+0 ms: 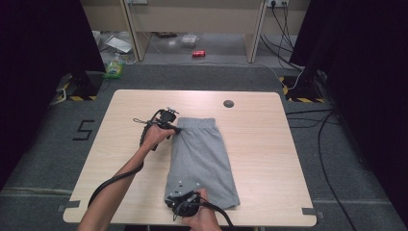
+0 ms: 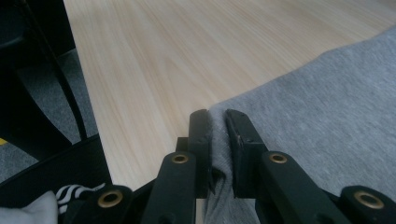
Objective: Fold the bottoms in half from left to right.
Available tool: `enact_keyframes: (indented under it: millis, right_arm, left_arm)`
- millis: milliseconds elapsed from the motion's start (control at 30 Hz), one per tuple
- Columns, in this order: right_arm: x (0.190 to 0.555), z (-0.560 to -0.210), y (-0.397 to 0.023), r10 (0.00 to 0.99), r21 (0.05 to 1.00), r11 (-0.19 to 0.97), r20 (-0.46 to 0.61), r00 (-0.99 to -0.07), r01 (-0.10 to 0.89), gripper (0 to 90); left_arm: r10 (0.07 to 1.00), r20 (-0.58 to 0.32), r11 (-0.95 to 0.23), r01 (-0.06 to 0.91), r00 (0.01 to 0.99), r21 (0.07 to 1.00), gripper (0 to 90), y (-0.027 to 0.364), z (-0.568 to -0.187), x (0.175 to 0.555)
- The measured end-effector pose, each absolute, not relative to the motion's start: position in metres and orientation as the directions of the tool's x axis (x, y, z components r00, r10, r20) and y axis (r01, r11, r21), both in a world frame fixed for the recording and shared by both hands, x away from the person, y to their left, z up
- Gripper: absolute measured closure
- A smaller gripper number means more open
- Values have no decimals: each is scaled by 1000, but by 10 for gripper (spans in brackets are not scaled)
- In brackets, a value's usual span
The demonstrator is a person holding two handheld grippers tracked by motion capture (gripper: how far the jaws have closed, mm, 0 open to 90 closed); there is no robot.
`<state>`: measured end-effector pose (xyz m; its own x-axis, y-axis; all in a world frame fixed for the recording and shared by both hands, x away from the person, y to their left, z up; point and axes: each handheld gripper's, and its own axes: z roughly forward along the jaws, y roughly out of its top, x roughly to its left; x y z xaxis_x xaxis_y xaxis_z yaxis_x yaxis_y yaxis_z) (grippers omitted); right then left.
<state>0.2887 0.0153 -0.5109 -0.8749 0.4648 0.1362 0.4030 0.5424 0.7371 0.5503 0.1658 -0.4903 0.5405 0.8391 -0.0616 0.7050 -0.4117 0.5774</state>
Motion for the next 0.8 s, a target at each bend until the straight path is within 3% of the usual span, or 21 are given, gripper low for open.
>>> enact_keyframes:
  millis: [200,433,800]
  right_arm:
    - [291,-512,33,447,738,547,141,-883,395,803]
    - [281,-515,32,448,732,540,168,-878,415,687]
    - [287,-496,19,467,767,492,168,-868,413,627]
  left_arm:
    - [844,-55,-409,706,534,578,770,174,-492,549]
    - [851,-69,-396,721,521,569,755,174,-493,550]
    - [856,-66,-393,729,513,561,752,173,-492,551]
